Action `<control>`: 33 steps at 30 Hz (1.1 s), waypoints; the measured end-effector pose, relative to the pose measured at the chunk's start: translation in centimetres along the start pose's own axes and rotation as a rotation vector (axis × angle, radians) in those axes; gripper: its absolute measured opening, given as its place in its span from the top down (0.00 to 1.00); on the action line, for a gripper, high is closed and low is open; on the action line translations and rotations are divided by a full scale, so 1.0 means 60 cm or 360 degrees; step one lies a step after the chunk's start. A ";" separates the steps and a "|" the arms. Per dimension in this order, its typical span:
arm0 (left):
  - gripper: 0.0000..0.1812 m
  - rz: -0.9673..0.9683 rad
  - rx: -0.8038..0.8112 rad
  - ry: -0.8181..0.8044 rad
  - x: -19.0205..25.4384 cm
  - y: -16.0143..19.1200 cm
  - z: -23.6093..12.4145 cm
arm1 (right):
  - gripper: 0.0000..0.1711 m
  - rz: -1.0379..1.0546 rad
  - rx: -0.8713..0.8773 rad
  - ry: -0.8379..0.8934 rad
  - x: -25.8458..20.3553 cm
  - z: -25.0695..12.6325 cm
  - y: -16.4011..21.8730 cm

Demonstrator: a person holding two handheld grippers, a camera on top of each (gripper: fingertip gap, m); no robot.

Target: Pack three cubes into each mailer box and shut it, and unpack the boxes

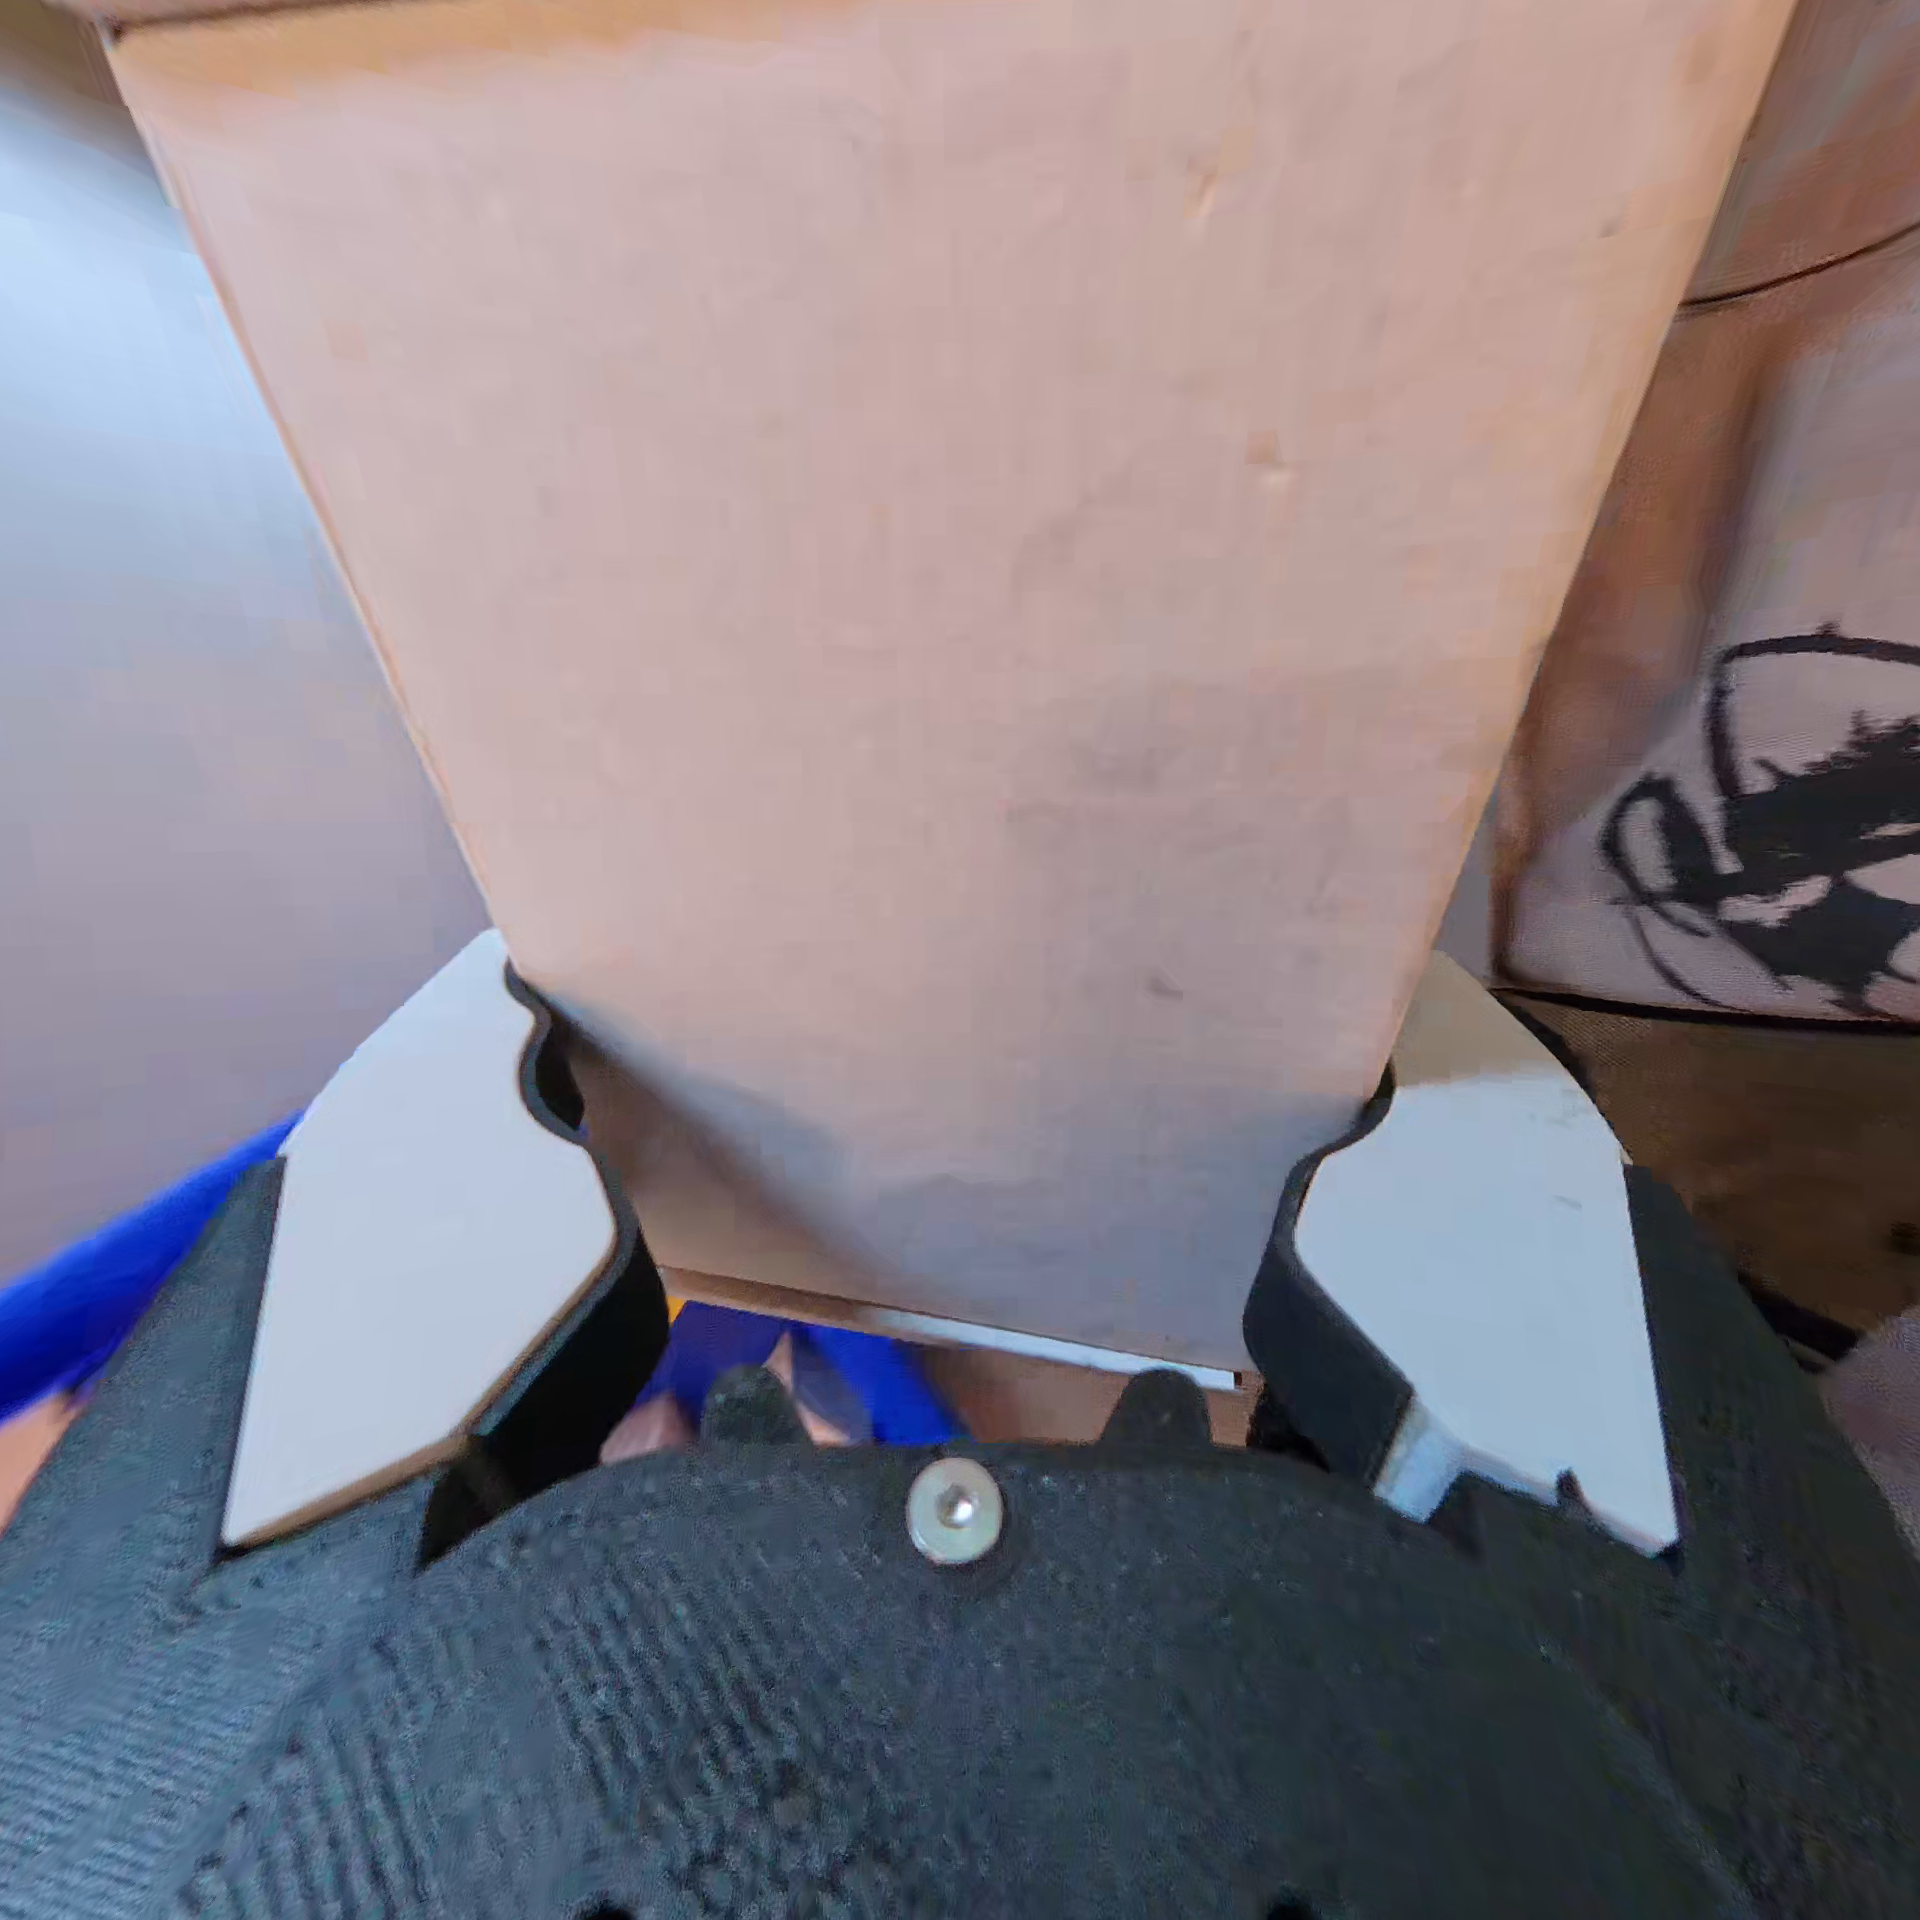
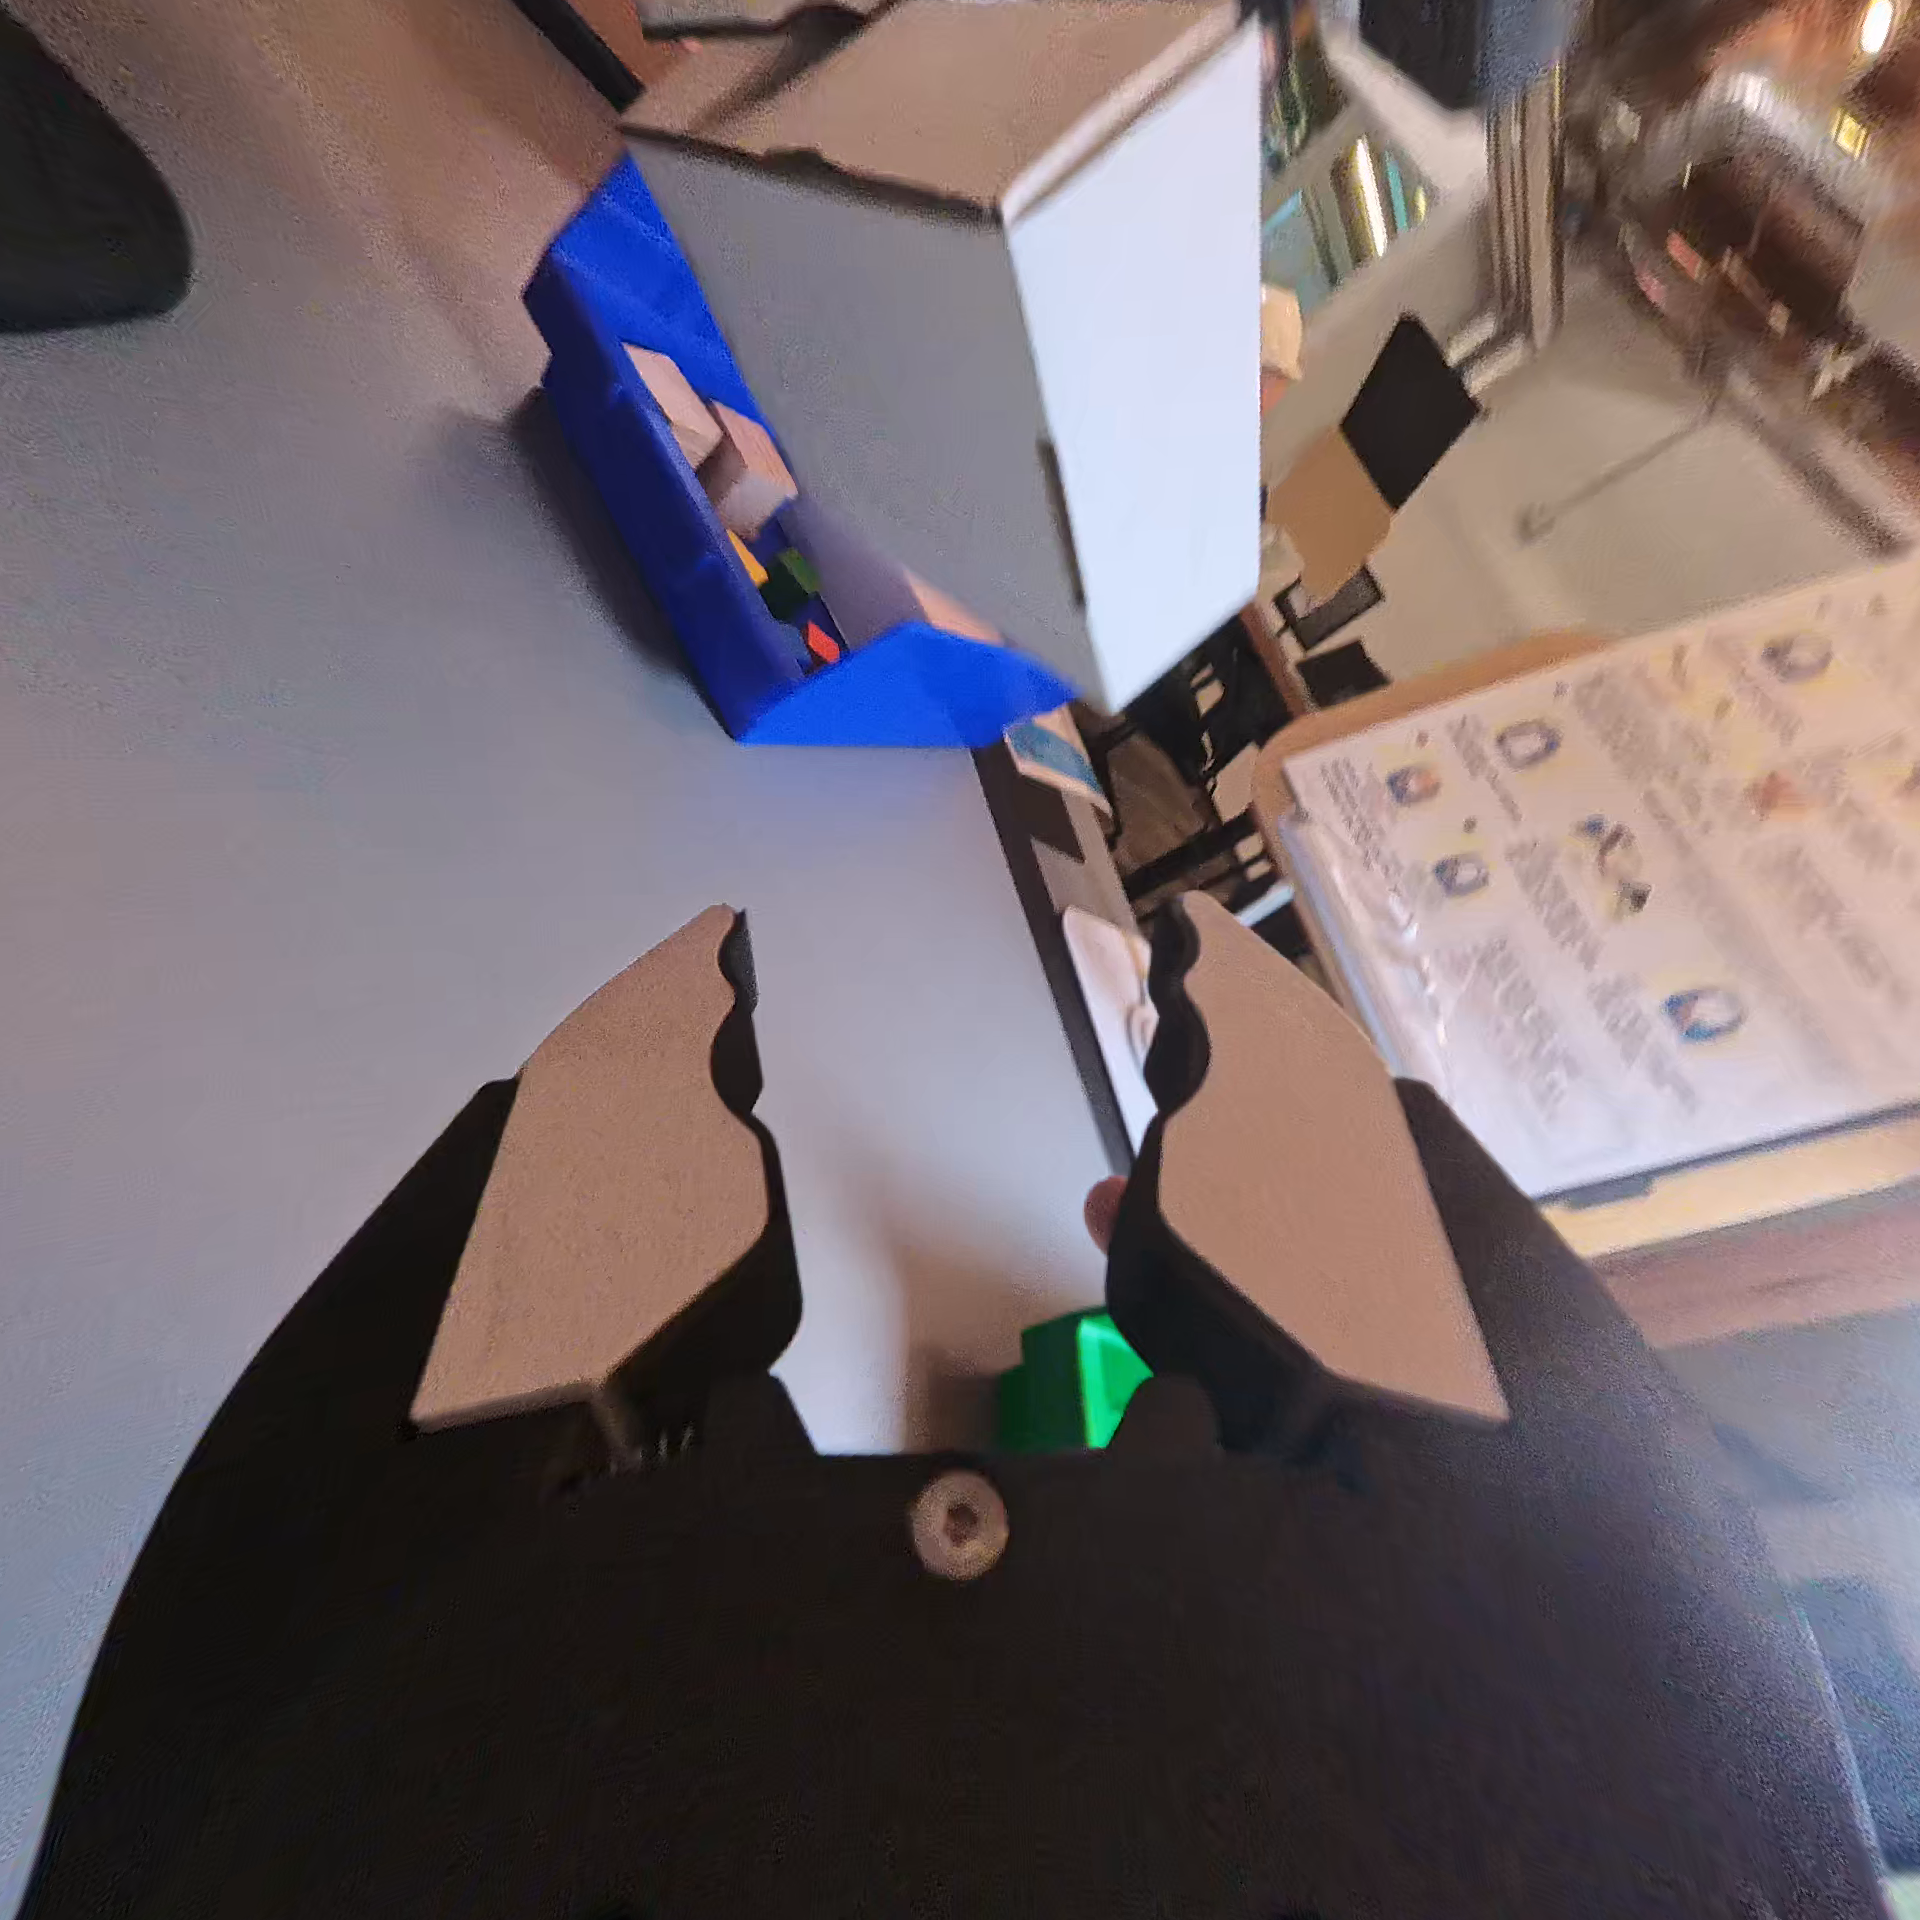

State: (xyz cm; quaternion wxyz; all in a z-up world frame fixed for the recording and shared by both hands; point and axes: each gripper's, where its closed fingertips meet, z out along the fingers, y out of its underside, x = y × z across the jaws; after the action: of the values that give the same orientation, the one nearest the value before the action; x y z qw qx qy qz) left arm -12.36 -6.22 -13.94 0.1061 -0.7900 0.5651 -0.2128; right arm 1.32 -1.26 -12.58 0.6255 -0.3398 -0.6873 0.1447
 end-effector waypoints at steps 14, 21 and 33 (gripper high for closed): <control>0.32 0.0333 0.0579 0.0149 0.060 -0.138 0.139 | 0.60 -0.0438 -0.0012 -0.0134 -0.065 -0.031 -0.039; 0.56 0.0242 0.1568 -0.0631 0.000 -0.162 -0.006 | 0.60 -0.0085 0.0002 -0.0009 0.011 -0.070 0.002; 0.59 0.0125 0.1730 -0.0700 0.046 -0.147 -0.005 | 0.60 0.0935 0.0512 -0.0167 0.056 -0.091 0.009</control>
State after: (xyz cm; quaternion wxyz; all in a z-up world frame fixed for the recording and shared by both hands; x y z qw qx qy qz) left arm -4.24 -5.80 -9.49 0.6186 -0.6263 0.3684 -0.2990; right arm 6.78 0.07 -9.41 0.5663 -0.4124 -0.5597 0.4427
